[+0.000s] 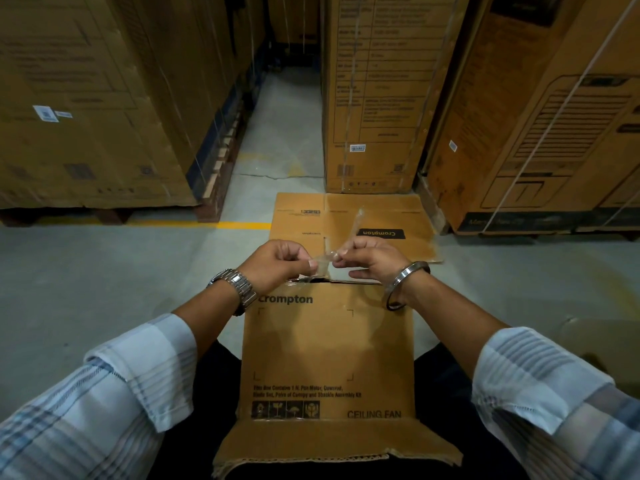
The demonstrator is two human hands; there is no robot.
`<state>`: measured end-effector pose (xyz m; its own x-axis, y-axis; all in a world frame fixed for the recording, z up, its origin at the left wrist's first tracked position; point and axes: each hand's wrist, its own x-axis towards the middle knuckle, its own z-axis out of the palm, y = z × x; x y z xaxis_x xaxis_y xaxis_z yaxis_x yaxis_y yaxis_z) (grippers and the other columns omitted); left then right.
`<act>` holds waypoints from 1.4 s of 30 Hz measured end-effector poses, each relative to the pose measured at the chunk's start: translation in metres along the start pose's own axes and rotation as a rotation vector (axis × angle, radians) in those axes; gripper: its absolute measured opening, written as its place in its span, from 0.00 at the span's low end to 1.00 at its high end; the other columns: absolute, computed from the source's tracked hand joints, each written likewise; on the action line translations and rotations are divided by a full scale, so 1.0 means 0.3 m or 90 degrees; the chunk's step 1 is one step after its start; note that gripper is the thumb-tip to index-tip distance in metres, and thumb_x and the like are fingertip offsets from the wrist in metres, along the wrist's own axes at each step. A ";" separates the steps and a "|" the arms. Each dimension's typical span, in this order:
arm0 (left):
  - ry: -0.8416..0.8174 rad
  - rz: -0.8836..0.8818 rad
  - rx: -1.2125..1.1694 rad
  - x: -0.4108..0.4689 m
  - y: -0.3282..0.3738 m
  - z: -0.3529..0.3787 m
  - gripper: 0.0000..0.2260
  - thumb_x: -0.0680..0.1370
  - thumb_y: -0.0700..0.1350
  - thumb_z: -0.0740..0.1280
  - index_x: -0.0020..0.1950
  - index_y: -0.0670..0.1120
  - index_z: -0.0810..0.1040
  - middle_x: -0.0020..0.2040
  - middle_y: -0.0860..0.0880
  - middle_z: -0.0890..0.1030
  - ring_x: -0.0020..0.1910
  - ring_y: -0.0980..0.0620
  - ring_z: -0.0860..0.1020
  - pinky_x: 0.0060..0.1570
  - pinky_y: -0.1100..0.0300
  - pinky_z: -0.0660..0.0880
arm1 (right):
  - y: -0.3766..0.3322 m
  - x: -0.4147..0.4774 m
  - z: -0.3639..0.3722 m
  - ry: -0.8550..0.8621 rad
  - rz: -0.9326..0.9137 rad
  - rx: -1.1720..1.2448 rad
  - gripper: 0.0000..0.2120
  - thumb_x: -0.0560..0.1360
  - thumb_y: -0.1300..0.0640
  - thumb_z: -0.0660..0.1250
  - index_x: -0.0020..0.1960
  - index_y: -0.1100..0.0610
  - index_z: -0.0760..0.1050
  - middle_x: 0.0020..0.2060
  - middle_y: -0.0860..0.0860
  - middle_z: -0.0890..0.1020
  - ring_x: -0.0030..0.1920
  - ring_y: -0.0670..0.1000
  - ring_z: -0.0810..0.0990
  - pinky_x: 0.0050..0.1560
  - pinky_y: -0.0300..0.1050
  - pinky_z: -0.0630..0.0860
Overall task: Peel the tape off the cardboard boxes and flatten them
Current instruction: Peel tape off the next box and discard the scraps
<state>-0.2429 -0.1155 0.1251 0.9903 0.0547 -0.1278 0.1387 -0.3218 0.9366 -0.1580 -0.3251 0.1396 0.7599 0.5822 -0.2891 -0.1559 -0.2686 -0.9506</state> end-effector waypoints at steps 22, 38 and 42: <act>-0.162 -0.051 -0.026 0.044 0.066 0.002 0.16 0.73 0.52 0.74 0.58 0.47 0.84 0.49 0.47 0.86 0.46 0.51 0.83 0.49 0.59 0.78 | -0.037 0.030 0.016 -0.035 -0.052 -0.027 0.06 0.74 0.61 0.74 0.40 0.56 0.80 0.38 0.53 0.82 0.42 0.50 0.82 0.58 0.61 0.79; 0.062 0.036 -0.013 -0.004 0.021 0.038 0.11 0.80 0.50 0.69 0.47 0.44 0.86 0.42 0.49 0.87 0.45 0.52 0.85 0.46 0.56 0.82 | -0.005 0.021 0.034 -0.145 -0.029 -0.501 0.32 0.65 0.38 0.79 0.66 0.43 0.75 0.51 0.40 0.78 0.48 0.45 0.79 0.47 0.44 0.78; 0.061 0.045 -0.022 -0.022 0.006 0.058 0.09 0.80 0.48 0.70 0.47 0.45 0.87 0.43 0.47 0.87 0.47 0.46 0.85 0.50 0.53 0.82 | 0.037 0.026 0.031 -0.116 -0.058 -0.501 0.28 0.63 0.38 0.80 0.60 0.47 0.79 0.58 0.43 0.82 0.55 0.46 0.81 0.56 0.47 0.80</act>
<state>-0.2489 -0.1330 0.1220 0.9918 0.1242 -0.0306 0.0665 -0.2959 0.9529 -0.1598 -0.3166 0.1257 0.6231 0.7253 -0.2925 0.4426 -0.6354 -0.6328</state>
